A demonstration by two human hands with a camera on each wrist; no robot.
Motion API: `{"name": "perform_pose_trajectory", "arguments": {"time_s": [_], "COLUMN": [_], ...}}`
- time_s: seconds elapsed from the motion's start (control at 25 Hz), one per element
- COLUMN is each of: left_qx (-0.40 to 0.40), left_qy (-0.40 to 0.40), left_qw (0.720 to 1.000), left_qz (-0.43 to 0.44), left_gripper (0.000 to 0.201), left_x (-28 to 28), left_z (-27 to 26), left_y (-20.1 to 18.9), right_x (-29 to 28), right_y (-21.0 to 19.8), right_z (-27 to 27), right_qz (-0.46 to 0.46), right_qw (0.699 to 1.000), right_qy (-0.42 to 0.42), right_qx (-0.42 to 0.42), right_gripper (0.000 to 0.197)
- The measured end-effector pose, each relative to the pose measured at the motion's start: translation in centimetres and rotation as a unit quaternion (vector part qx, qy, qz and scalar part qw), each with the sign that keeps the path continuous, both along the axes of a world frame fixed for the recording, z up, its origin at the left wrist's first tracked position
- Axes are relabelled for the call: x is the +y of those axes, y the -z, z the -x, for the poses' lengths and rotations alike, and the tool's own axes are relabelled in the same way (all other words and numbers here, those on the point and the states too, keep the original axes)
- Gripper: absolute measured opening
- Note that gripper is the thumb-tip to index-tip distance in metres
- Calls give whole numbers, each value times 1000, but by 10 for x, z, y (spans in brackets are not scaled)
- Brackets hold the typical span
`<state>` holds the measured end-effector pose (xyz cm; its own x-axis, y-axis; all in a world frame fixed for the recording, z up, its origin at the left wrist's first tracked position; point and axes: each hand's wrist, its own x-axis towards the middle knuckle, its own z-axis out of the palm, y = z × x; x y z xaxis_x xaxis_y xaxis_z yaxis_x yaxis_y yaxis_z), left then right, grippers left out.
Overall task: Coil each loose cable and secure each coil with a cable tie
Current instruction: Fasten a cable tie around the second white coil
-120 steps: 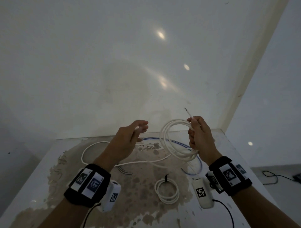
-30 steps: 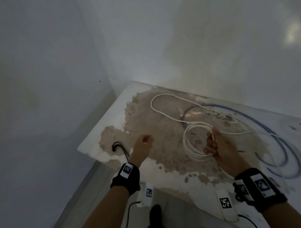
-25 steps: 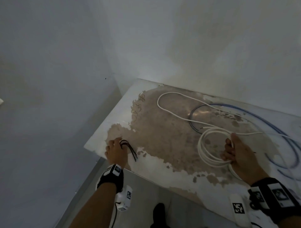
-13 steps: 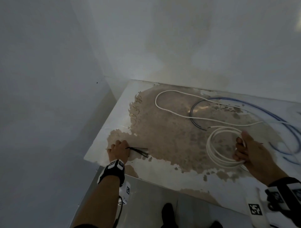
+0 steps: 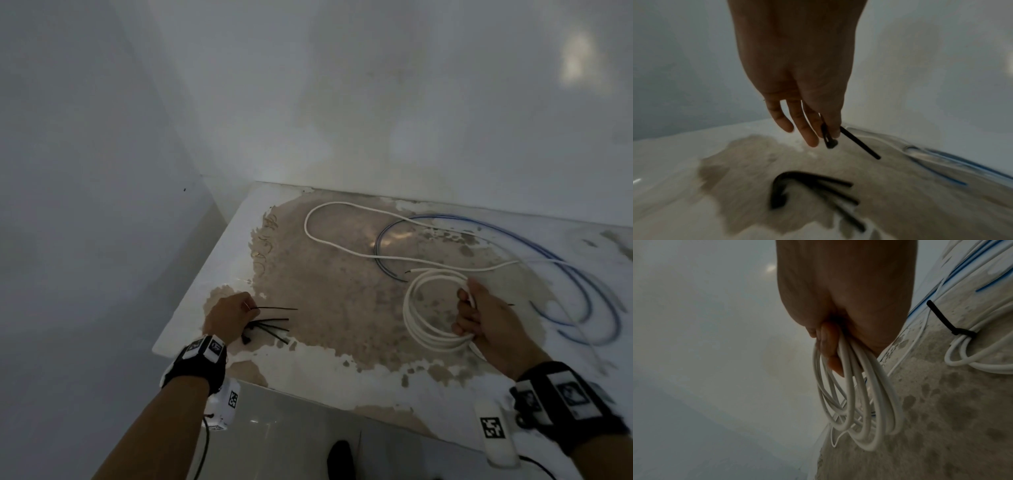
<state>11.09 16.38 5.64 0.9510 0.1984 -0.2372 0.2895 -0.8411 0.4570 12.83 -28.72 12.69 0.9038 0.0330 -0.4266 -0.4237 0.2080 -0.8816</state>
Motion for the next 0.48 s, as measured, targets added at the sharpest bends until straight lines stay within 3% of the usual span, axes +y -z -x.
{"name": "perform_pose_trajectory", "arguments": {"time_s": [0.16, 0.32, 0.48], "left_qx": [-53, -64, 21], "left_qy": [106, 195, 204], "left_qw": [990, 952, 930], "left_qz": [79, 229, 305], "left_gripper": [17, 21, 25], "left_x": [-82, -196, -289], "left_z": [-16, -16, -23], "left_y": [-54, -93, -114], "right_x": [-13, -32, -52], "right_y": [-9, -28, -52], "right_z": [-5, -4, 1], "right_qz": [-36, -43, 28], "right_qw": [999, 998, 992], "right_qy": [34, 49, 55], "right_qx": [2, -25, -106], "right_gripper": [43, 45, 49]}}
